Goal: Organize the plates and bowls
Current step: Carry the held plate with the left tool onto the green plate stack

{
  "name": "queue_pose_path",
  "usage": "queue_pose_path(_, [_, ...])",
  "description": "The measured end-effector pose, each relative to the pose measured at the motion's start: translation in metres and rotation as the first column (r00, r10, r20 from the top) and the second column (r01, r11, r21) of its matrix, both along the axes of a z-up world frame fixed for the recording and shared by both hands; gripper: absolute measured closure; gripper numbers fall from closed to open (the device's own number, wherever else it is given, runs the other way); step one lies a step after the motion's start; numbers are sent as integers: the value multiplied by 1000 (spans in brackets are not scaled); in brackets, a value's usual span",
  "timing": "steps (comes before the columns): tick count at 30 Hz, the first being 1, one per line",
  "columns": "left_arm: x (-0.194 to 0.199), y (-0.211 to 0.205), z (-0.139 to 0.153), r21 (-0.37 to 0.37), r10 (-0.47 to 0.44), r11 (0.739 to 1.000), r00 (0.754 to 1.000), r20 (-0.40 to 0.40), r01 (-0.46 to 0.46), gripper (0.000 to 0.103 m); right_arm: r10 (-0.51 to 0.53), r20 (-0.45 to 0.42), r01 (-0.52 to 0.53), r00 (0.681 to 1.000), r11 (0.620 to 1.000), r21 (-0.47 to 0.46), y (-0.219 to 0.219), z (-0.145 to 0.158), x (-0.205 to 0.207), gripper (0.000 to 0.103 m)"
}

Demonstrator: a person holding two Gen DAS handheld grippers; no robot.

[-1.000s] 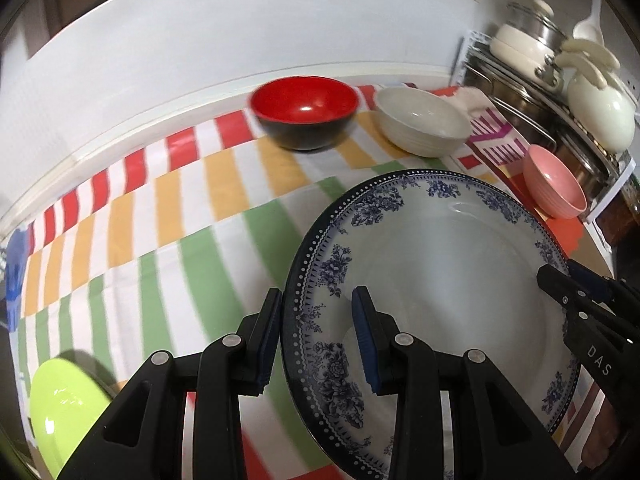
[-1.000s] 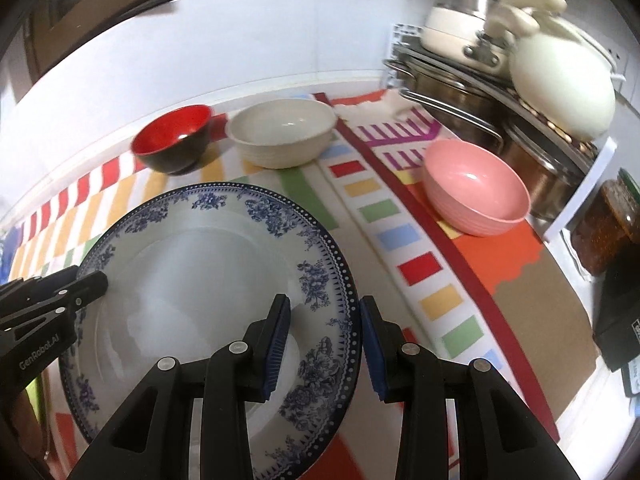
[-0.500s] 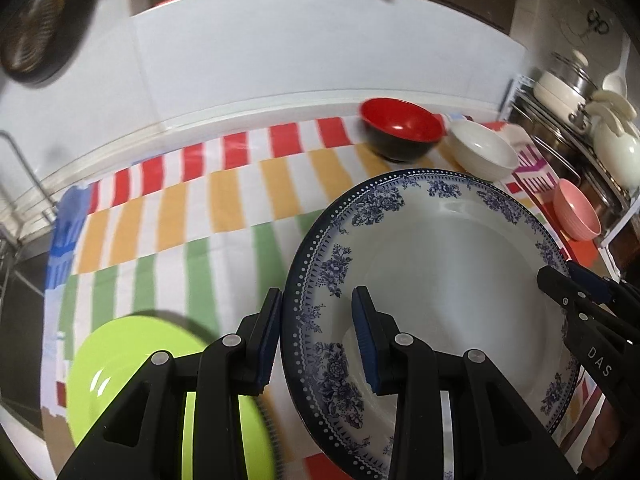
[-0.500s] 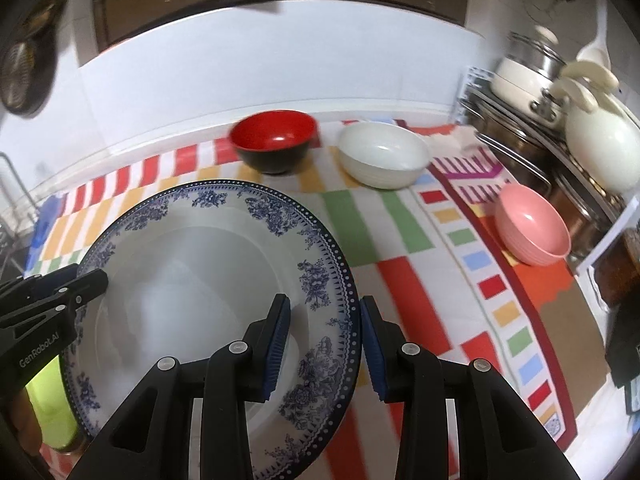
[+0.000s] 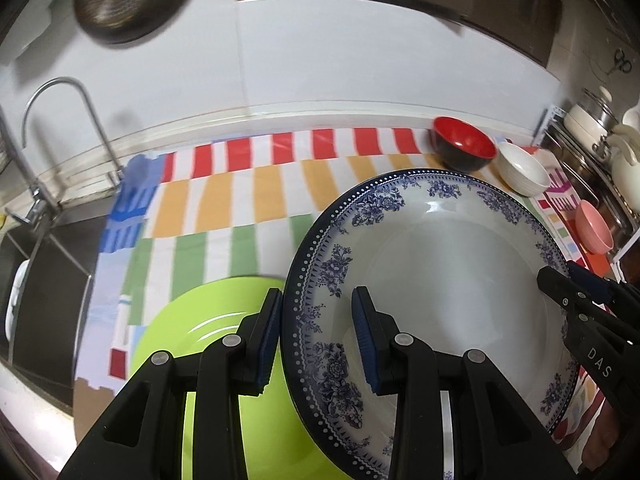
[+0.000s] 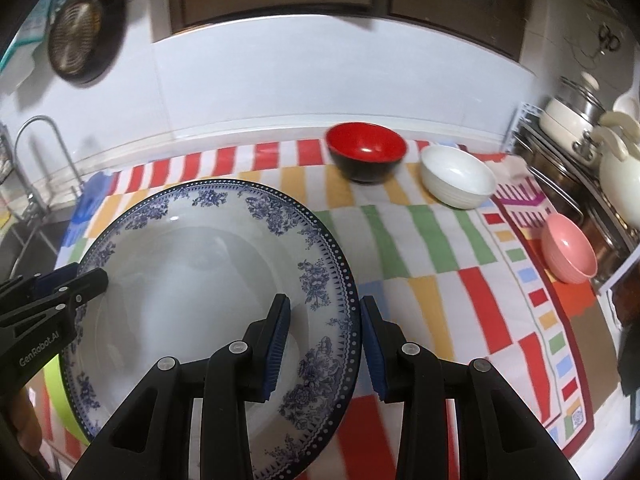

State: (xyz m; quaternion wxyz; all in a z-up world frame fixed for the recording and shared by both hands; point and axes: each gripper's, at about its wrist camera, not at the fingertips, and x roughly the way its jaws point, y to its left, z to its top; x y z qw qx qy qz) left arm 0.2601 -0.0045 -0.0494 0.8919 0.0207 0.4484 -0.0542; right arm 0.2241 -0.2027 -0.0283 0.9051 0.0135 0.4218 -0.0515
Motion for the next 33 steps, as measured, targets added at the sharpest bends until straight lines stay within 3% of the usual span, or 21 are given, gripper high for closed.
queue_pose_path(19, [-28, 100, -3, 1, 135, 991, 991, -8, -135, 68, 144, -2, -144, 990, 990, -2, 97, -1, 1, 67])
queue_pose_path(33, [-36, 138, -31, 24, 182, 983, 981, -74, -181, 67, 206, -80, -207, 975, 978, 7, 142, -27, 5, 67])
